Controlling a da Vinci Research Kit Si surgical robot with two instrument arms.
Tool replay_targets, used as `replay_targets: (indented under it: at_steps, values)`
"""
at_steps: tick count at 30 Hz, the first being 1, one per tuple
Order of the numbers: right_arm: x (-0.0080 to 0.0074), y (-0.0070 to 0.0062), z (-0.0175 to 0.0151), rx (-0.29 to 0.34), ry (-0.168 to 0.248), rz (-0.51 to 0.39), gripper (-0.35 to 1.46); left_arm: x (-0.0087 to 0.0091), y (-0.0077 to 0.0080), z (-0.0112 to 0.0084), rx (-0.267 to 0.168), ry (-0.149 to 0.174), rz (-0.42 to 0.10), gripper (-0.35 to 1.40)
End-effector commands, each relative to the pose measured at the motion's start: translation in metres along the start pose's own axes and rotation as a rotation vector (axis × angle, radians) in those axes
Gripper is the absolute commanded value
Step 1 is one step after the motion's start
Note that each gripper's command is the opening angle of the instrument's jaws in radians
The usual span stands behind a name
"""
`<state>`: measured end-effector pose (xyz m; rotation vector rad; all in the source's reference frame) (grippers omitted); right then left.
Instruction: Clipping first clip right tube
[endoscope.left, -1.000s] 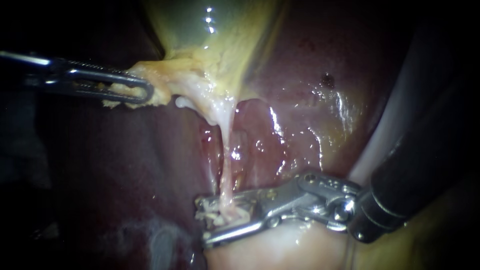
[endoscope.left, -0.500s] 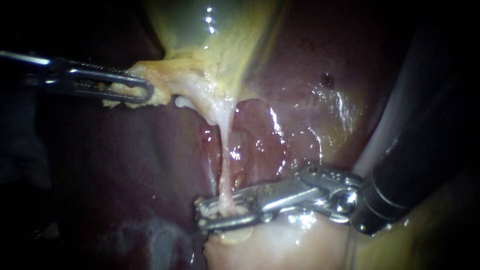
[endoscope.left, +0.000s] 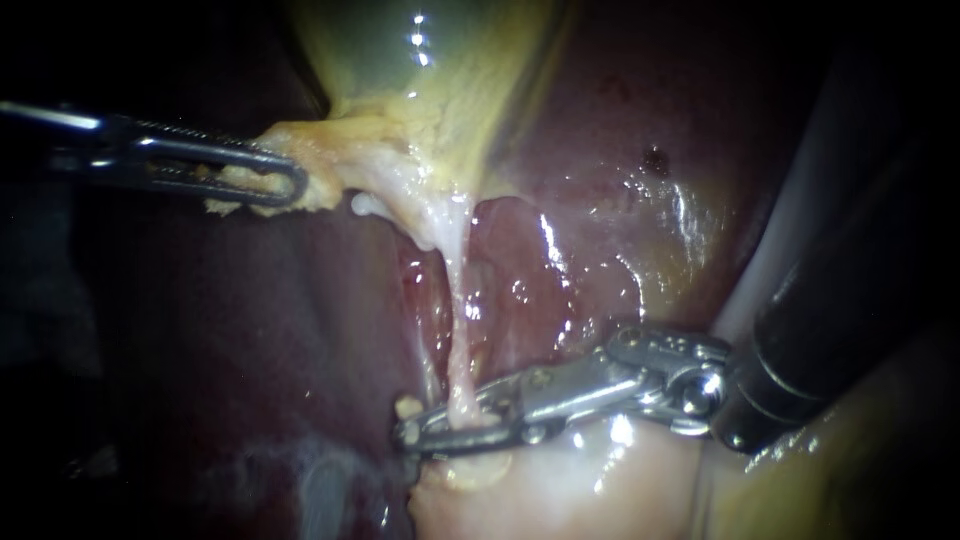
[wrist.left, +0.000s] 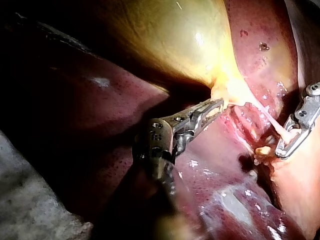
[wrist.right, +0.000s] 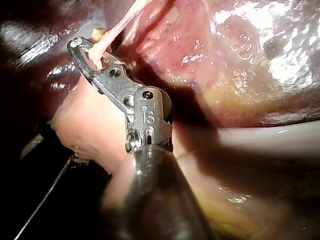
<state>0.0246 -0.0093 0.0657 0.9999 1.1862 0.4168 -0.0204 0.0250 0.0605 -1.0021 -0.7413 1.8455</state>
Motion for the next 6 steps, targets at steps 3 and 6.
replay_targets:
  at_steps: [3, 6]
  values:
    - [-0.0001, 0.0001, 0.0000, 0.013, -0.007, 0.014, -0.35, 0.0000, 0.0000, 0.0000, 0.000, 0.000, 0.000, -0.35]
    - [-0.0002, 0.0003, -0.0001, 0.018, -0.011, 0.018, -0.35, 0.0000, -0.0001, 0.0000, 0.000, 0.000, 0.000, -0.35]
